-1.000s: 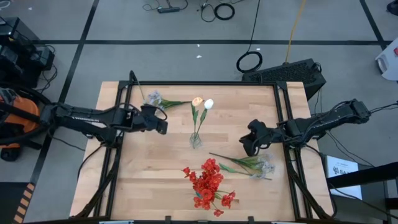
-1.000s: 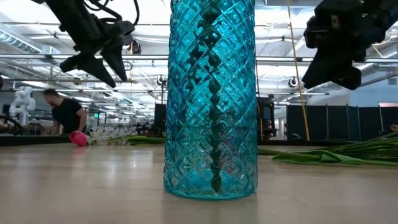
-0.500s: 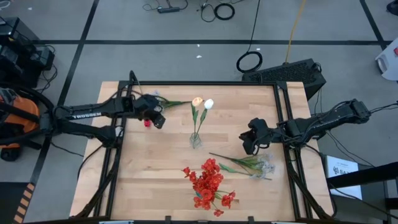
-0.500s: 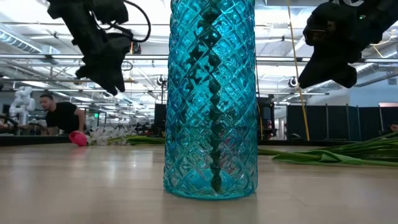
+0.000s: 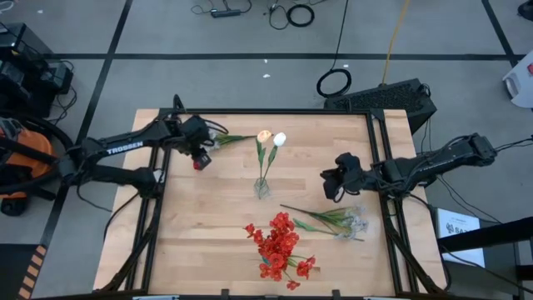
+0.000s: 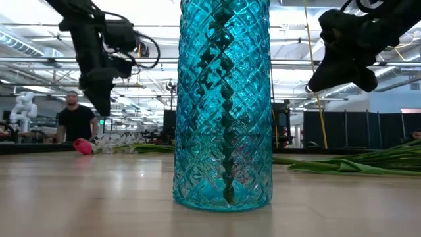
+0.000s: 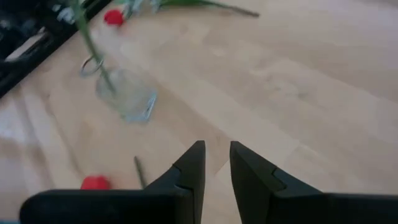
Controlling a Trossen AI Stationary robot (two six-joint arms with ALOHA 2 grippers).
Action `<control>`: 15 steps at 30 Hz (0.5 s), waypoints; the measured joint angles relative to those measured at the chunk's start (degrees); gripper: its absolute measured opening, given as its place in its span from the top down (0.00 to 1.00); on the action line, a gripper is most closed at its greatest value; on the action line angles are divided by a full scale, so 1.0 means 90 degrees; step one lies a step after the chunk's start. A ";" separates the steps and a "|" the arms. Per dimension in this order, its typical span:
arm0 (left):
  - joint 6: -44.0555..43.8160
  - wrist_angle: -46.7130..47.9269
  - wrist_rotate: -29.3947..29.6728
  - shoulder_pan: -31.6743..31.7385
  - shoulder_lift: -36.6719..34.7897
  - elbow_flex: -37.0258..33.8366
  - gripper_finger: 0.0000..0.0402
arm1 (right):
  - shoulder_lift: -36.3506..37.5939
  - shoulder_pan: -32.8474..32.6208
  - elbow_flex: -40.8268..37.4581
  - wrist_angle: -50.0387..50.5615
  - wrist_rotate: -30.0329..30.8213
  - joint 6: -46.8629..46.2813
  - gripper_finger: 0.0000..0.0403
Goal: Sort flowers into vase by color
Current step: Put the top red tulip into the blue vase
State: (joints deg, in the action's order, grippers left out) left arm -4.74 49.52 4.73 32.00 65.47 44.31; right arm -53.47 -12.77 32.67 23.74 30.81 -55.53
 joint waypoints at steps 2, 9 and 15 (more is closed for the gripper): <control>-0.0060 -0.0013 0.0000 0.0077 0.0227 0.0005 0.59 | 0.0000 0.0079 0.0000 0.0000 0.0072 -0.0201 0.84; 0.2210 0.0416 0.0007 0.0127 0.0998 0.0339 0.59 | 0.0000 0.0249 0.0000 0.0000 0.0077 -0.0767 0.84; 0.4541 0.0568 0.0272 0.0056 0.1146 0.0435 0.59 | 0.0000 0.0260 0.0000 -0.0001 0.0078 -0.1144 0.84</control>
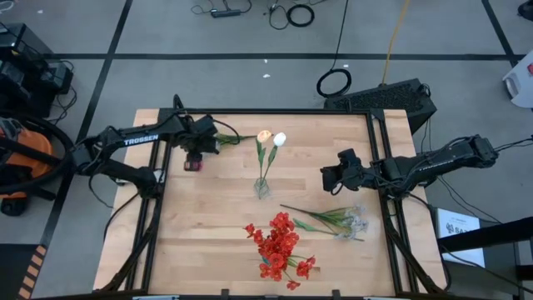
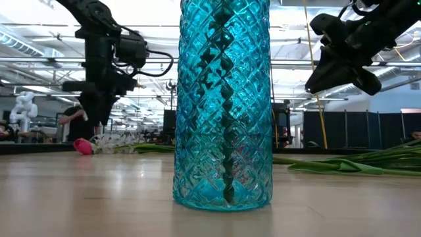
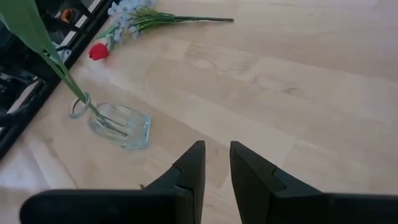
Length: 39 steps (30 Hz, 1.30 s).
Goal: Sort flowers into vase by color
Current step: Put the top red tulip into the blue vase
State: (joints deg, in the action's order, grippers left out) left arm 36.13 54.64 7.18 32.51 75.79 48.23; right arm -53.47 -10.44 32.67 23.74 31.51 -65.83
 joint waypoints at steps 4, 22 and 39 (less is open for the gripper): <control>0.1423 0.0037 0.0588 0.0020 0.0000 0.0000 0.59 | 0.0000 0.0000 0.0000 0.0001 0.0000 -0.0188 0.84; 0.3257 -0.0262 0.0490 0.0783 0.0936 -0.0007 0.59 | -0.0001 0.0000 0.0000 -0.0001 0.0000 -0.0281 0.84; 0.2346 -0.0321 0.0372 0.0399 0.2226 0.0011 0.76 | -0.0002 0.0000 0.0000 -0.0001 -0.0003 -0.0281 0.84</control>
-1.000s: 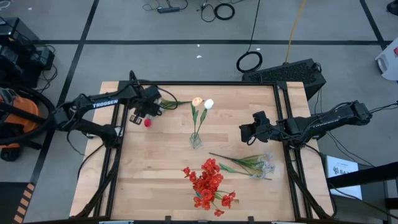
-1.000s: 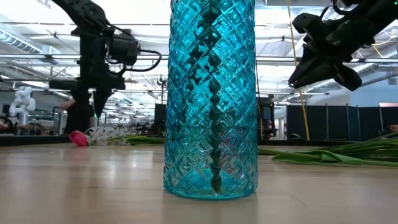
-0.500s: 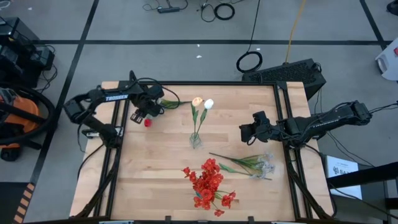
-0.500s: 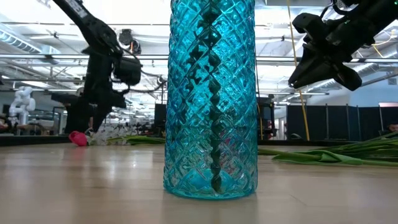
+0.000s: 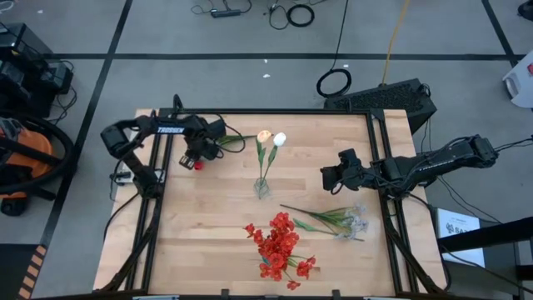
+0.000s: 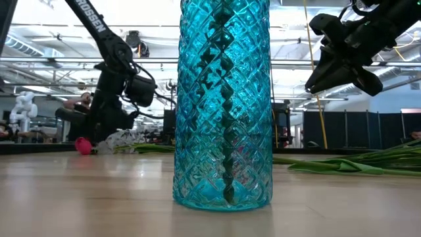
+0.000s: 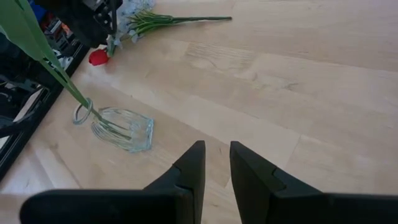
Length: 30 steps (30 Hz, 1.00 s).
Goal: Sort flowers into vase by color
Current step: Put the top red tulip into the blue vase
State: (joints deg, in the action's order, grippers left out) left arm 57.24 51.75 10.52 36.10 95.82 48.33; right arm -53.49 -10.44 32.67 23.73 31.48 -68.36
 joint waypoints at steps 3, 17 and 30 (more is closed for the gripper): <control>-0.0971 0.0364 -0.0583 -0.0369 0.0001 0.0001 0.91 | 0.0001 0.0000 0.0000 0.0001 0.0000 0.0014 0.84; -0.2912 0.1490 -0.3003 -0.2185 -0.0097 0.0996 0.99 | -0.0001 0.0000 0.0000 0.0005 0.0000 0.0384 0.84; -0.5550 -0.0836 -0.4361 -0.3110 -0.2019 0.1542 1.00 | -0.0001 -0.0007 0.0000 0.0041 -0.0379 0.0695 0.84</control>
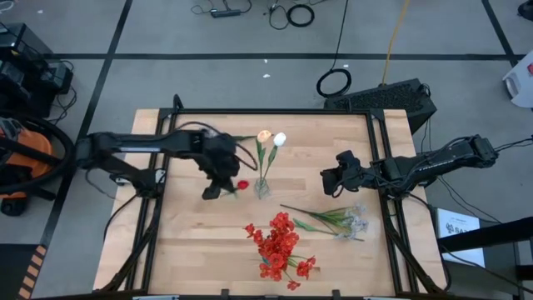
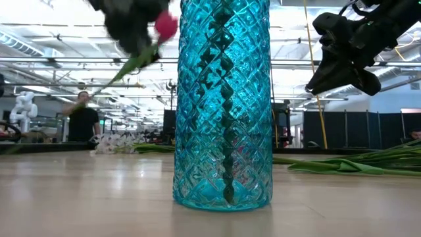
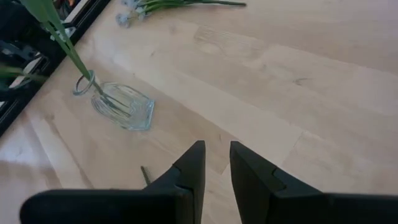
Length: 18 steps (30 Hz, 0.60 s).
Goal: Sort flowers into vase by color
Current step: Put the top red tulip into the blue vase
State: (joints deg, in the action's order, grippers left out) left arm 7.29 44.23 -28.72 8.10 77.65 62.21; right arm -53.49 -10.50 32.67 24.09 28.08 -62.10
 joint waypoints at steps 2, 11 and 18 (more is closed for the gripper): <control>-0.0579 -0.0941 -0.0004 -0.0146 -0.0389 -0.0075 1.00 | 0.0000 0.0000 0.0000 0.0015 -0.0002 0.0047 0.84; -0.2079 -0.3941 0.1752 -0.1781 -0.1642 -0.0667 1.00 | 0.0000 0.0000 0.0000 0.0063 -0.0305 0.0525 0.84; -0.2274 -0.5864 0.4577 -0.3745 -0.1743 -0.1474 1.00 | 0.0000 0.0001 0.0000 0.0195 -0.0407 0.0732 0.84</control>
State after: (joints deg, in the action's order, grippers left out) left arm -13.17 -8.55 12.47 -25.60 61.96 48.94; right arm -53.49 -10.49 32.67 25.85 24.42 -55.52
